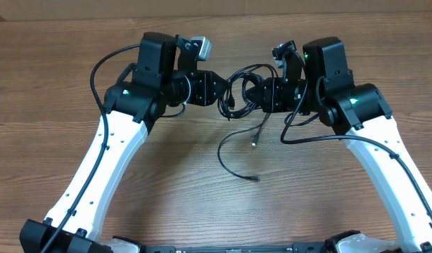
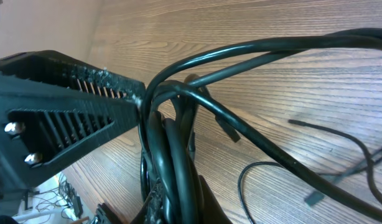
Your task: Untangle cables
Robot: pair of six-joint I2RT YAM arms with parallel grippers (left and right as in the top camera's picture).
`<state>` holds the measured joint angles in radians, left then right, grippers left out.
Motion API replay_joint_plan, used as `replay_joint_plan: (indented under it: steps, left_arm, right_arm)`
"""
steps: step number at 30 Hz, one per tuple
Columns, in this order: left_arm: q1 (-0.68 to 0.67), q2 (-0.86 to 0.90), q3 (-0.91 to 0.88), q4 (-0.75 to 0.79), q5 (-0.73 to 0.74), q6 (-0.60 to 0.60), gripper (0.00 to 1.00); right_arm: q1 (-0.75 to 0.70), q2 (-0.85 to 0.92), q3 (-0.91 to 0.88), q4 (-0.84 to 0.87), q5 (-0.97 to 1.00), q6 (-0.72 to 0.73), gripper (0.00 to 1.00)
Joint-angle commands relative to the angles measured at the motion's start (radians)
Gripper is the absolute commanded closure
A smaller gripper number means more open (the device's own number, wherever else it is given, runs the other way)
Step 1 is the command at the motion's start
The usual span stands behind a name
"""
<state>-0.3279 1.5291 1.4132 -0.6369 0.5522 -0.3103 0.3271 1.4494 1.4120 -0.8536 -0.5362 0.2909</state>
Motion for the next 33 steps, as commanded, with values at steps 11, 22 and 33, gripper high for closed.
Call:
replay_joint_plan:
  steps: [11,22,33]
  left_arm:
    - [-0.026,-0.013,0.014,-0.017,-0.032,0.019,0.82]
    - [-0.033,-0.013,0.014,-0.019,-0.031,0.019,0.96]
    - [-0.032,-0.013,0.014,0.079,0.128,-0.241,0.96]
  right_arm:
    - [-0.001,-0.007,0.009,0.019,-0.032,-0.003,0.96]
    - [-0.001,-0.007,0.009,0.034,-0.053,0.0,0.96]
    - [-0.001,-0.007,0.008,0.024,0.005,-0.012,0.96]
